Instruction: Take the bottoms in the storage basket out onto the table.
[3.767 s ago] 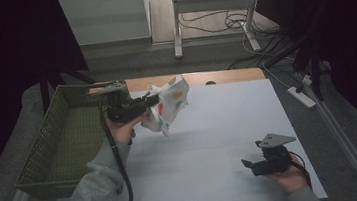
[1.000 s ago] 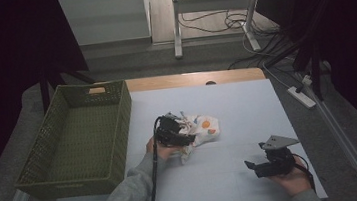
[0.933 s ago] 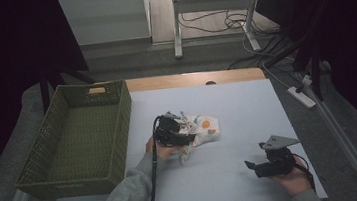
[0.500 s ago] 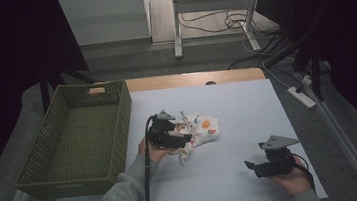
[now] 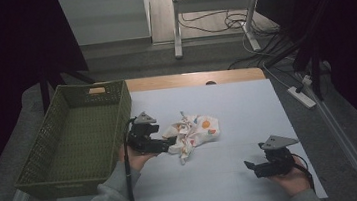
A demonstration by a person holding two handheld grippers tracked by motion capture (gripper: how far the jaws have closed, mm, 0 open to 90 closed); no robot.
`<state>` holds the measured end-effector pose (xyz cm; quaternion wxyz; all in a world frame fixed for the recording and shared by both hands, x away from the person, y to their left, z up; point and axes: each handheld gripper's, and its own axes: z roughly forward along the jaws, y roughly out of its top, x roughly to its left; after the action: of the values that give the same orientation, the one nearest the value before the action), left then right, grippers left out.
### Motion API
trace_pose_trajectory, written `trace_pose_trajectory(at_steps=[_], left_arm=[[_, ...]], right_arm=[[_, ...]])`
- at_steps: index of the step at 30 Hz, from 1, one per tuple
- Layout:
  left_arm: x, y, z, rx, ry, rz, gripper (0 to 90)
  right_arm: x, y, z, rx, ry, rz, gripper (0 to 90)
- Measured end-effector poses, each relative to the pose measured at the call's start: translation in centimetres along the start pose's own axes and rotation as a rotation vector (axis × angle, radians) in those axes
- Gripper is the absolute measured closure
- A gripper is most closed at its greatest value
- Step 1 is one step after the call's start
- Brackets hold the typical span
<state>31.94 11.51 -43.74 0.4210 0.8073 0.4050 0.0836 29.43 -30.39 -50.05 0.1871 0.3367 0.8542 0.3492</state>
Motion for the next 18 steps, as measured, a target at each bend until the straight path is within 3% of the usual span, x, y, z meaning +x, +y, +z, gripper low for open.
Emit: trace_pose_trajectory(at_steps=[9,18], left_arm=[[0.3,-1.1,-3.9,-0.045,0.047,0.006,17.5],[1.3,-3.0,-6.2,-0.070,0.074,-0.020,17.1]], right_arm=[[0.0,0.0,0.0,0.002,-0.001,0.000,14.5],[0.0,0.0,-0.1,-0.004,-0.002,-0.002,14.5]])
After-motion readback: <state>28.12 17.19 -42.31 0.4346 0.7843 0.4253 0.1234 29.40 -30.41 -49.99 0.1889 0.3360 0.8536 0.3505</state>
